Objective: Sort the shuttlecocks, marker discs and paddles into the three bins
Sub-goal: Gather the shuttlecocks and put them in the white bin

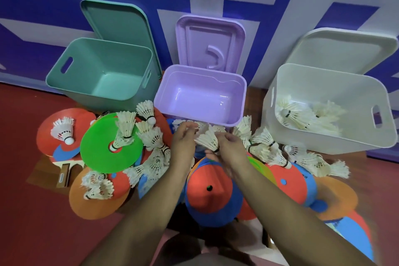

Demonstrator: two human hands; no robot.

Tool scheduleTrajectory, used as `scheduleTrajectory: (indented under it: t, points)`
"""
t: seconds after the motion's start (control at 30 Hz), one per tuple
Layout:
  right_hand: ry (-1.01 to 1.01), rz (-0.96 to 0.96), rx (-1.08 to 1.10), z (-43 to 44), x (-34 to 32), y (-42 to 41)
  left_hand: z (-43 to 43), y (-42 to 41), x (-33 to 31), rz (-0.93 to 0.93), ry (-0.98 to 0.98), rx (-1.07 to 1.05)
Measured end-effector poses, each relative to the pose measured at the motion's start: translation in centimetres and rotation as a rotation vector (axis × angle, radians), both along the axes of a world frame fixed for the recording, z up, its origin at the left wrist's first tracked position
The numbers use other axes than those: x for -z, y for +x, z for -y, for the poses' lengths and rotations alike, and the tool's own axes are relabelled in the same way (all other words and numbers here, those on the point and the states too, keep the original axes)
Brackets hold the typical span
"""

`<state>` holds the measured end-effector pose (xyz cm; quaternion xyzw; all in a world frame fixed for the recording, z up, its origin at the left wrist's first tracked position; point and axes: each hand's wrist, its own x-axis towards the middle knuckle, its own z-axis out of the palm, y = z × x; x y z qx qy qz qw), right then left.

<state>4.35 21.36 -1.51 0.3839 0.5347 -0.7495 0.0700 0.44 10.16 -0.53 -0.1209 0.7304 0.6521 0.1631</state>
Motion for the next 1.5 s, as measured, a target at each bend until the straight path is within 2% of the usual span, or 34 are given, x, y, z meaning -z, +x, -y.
scheduleTrajectory:
  t: [0.1,0.17,0.3,0.43,0.5,0.53,0.6,0.63,0.7,0.8,1.0,1.07,1.17,1.33,1.43,1.5]
  points:
    - [0.039,-0.055,0.177,-0.6,-0.6,-0.1,-1.6,0.8,-0.3,0.107,0.24,0.06]
    - [0.08,-0.095,0.254,-1.2,-0.5,0.0,-2.3,1.3,-0.1,0.017,0.193,0.173]
    - [0.261,-0.171,0.051,-2.0,-0.5,1.4,-3.6,1.9,0.9,0.083,0.409,0.198]
    - [0.436,-0.226,-0.131,-4.2,-1.3,2.4,-3.9,1.6,1.0,0.118,0.525,0.15]
    - [0.542,-0.205,-0.151,-5.9,-1.1,2.6,-3.9,1.4,1.4,0.135,0.503,0.174]
    - [0.679,-0.15,-0.178,-7.1,-0.6,2.7,-3.9,1.3,1.6,0.14,0.46,0.194]
    - [0.984,0.061,-0.342,-9.6,0.7,2.8,-3.5,1.1,2.2,0.156,0.375,0.242]
    - [1.069,0.173,-0.447,-10.6,1.3,3.0,-3.4,1.0,2.5,0.156,0.329,0.269]
    - [1.119,0.326,-0.619,-11.8,2.3,2.9,-3.1,0.9,2.9,0.128,0.22,0.323]
    - [1.154,0.392,-0.833,-12.2,3.4,2.1,-2.9,0.6,3.4,0.124,0.118,0.359]
    - [1.36,0.494,-0.97,-12.1,4.1,0.3,-3.0,0.3,3.3,0.091,0.067,0.386]
    - [1.408,0.435,-0.911,-12.5,3.6,0.5,-3.2,0.2,2.9,0.057,0.04,0.397]
    - [1.404,0.219,-0.781,-13.1,2.5,1.7,-3.7,0.0,2.0,0.014,0.056,0.439]
    - [1.154,-0.173,-0.353,-15.9,-1.4,4.4,-6.4,-0.3,-1.0,-0.081,0.036,0.489]
    - [0.978,-0.275,-0.155,-19.4,-3.6,5.0,-10.4,-0.5,-3.0,-0.114,0.051,0.528]
    - [0.901,-0.27,-0.039,-21.6,-4.6,5.2,-13.8,-0.8,-4.1,-0.148,0.052,0.567]
